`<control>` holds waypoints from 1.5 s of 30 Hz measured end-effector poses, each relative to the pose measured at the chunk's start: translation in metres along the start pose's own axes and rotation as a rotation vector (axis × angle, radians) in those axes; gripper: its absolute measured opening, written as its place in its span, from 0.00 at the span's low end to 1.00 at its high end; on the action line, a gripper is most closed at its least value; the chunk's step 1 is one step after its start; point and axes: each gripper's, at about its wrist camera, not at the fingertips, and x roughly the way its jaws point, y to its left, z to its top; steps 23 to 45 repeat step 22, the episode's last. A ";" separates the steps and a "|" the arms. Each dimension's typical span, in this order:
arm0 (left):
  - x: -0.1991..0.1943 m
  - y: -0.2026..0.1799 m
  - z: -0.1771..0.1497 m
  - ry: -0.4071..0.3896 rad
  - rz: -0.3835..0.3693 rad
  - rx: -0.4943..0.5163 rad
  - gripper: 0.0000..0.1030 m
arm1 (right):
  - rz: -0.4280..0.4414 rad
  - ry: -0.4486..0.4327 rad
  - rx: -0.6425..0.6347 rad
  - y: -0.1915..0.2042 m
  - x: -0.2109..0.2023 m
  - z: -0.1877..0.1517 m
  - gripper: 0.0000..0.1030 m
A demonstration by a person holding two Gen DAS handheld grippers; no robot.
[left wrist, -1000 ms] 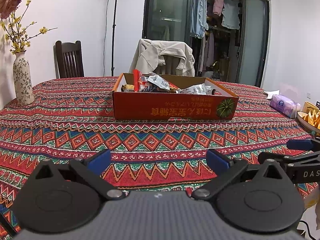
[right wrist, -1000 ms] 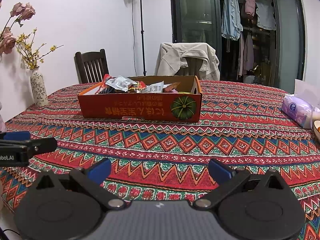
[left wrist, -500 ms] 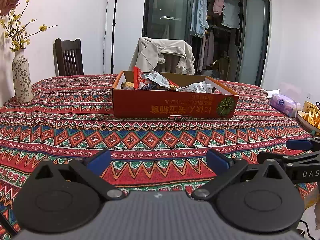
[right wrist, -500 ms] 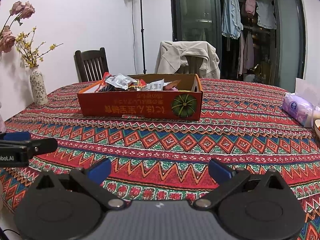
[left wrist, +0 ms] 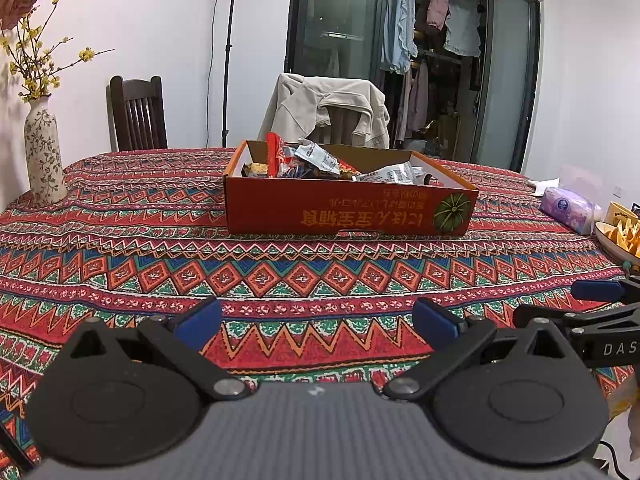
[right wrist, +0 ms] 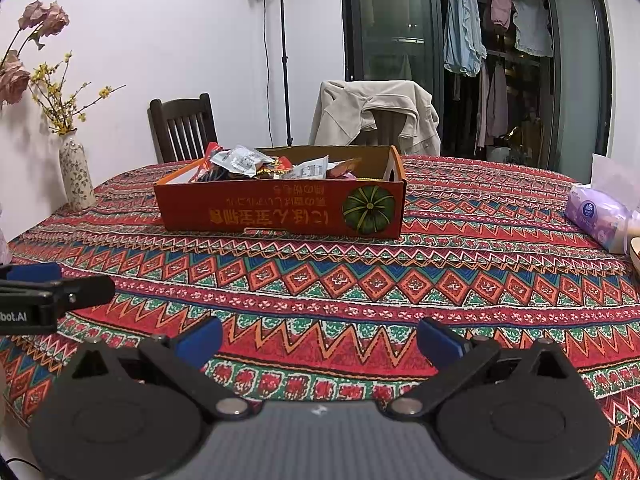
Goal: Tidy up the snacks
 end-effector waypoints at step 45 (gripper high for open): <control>-0.001 0.000 0.000 -0.013 -0.003 0.004 1.00 | -0.001 0.005 0.001 -0.001 0.003 -0.003 1.00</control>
